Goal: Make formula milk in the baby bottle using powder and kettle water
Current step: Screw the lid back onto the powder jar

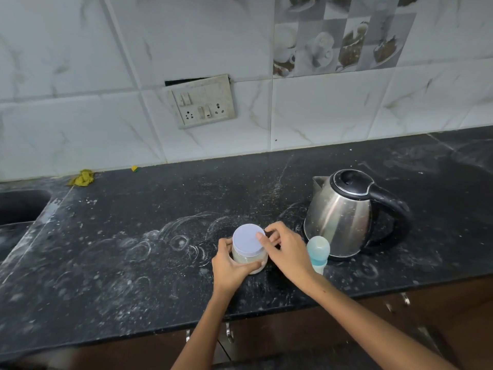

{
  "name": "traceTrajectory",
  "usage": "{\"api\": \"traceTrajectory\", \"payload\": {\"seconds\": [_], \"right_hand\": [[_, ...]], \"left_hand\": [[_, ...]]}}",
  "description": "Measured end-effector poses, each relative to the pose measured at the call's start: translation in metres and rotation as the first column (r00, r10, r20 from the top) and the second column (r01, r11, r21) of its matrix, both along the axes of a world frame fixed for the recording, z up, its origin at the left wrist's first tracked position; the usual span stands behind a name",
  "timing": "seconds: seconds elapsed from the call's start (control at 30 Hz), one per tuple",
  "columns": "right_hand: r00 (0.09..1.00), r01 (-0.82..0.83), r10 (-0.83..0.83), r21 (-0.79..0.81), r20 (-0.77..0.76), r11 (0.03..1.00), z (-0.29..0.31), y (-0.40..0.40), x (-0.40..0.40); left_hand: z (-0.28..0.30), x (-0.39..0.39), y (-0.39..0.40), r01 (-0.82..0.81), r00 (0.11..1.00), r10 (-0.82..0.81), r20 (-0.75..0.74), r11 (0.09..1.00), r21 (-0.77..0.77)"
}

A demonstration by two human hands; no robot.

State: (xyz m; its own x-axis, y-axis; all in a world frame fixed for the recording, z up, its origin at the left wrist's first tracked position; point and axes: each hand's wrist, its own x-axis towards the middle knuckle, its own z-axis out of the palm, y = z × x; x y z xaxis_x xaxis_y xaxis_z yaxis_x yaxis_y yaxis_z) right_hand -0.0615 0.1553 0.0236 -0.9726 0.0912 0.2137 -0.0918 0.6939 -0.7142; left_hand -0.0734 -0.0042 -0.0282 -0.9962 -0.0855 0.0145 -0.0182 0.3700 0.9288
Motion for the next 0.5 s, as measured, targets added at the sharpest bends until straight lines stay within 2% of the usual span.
{"api": "traceTrajectory", "payload": {"seconds": [0.07, 0.17, 0.23, 0.3, 0.4, 0.5], "right_hand": [[0.991, -0.122, 0.127, 0.100, -0.040, 0.987, 0.000, 0.003, -0.007], [0.889, -0.457, 0.439, 0.200, 0.130, 0.867, 0.000, -0.007, -0.021], [0.849, -0.528, 0.507, 0.212, 0.147, 0.822, -0.001, -0.013, -0.026], [0.876, -0.481, 0.458, 0.226, 0.152, 0.847, -0.007, -0.022, -0.022], [0.971, -0.219, 0.189, 0.230, 0.146, 0.948, -0.017, -0.045, -0.005], [0.988, -0.039, 0.011, 0.181, 0.153, 0.983, -0.022, -0.063, 0.005]], "left_hand": [[-0.001, -0.001, 0.000, 0.002, 1.000, -0.002, 0.001, 1.000, 0.001], [-0.002, 0.001, -0.002, -0.006, 1.000, 0.005, 0.012, 1.000, 0.018], [-0.002, 0.002, -0.004, -0.023, 1.000, 0.022, 0.011, 0.999, 0.030], [-0.003, 0.004, -0.003, -0.055, 0.999, 0.055, -0.001, 0.998, 0.042], [-0.008, 0.012, 0.003, -0.086, 0.996, 0.086, -0.015, 0.996, 0.019], [-0.013, 0.017, 0.007, -0.117, 0.993, 0.116, -0.029, 0.993, -0.033]]}}
